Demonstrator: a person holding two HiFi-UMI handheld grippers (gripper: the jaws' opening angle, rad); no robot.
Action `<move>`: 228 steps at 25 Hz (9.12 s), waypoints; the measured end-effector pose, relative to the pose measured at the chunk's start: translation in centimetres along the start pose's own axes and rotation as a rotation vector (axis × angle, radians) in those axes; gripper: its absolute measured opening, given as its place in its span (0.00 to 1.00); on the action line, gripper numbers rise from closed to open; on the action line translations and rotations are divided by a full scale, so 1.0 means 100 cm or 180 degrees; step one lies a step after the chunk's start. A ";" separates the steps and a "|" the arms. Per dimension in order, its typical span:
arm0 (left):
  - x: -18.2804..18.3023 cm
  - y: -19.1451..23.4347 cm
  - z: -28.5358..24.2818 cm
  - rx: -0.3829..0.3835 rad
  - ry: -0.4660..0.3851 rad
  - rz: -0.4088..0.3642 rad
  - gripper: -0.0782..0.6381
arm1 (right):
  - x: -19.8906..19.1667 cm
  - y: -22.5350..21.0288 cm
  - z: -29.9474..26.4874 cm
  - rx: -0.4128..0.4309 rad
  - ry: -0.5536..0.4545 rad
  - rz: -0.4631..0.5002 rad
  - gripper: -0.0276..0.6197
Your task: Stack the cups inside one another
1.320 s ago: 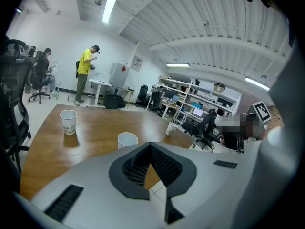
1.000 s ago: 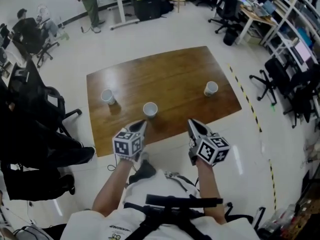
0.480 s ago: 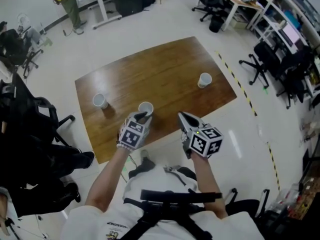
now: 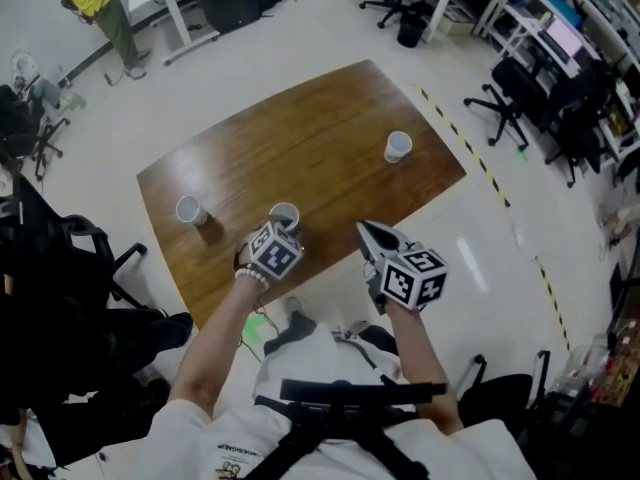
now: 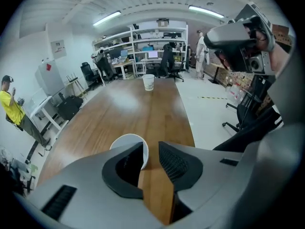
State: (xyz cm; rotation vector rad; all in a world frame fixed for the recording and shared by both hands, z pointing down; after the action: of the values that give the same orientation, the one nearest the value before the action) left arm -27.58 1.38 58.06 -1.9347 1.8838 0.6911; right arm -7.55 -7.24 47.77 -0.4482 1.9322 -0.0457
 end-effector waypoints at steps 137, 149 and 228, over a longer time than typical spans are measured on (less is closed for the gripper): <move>0.324 -0.081 -0.200 -0.0306 0.0367 -0.0870 0.13 | -0.009 -0.281 0.121 -0.0997 -0.0689 -0.0993 0.08; 0.322 -0.075 -0.198 -0.0241 0.0295 -0.0801 0.14 | -0.005 -0.280 0.121 -0.0984 -0.0684 -0.1022 0.08; -0.090 0.216 0.093 0.1167 0.0081 0.1064 0.26 | 0.050 0.010 -0.087 0.0457 0.0003 -0.0250 0.08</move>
State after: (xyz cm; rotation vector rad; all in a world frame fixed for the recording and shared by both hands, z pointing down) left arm -49.94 12.87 57.34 -1.4280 2.1945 0.3723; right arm -17.34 -9.51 46.60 -0.4276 1.8970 -0.2343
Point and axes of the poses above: the fingertips, and each gripper's own axes: z backward along the fingers, y to its left, x out of its top, the point moved 9 cm from there along z, backward along the fingers, and after that the axes turned 13 degrees about z, right-handed, at the moved point
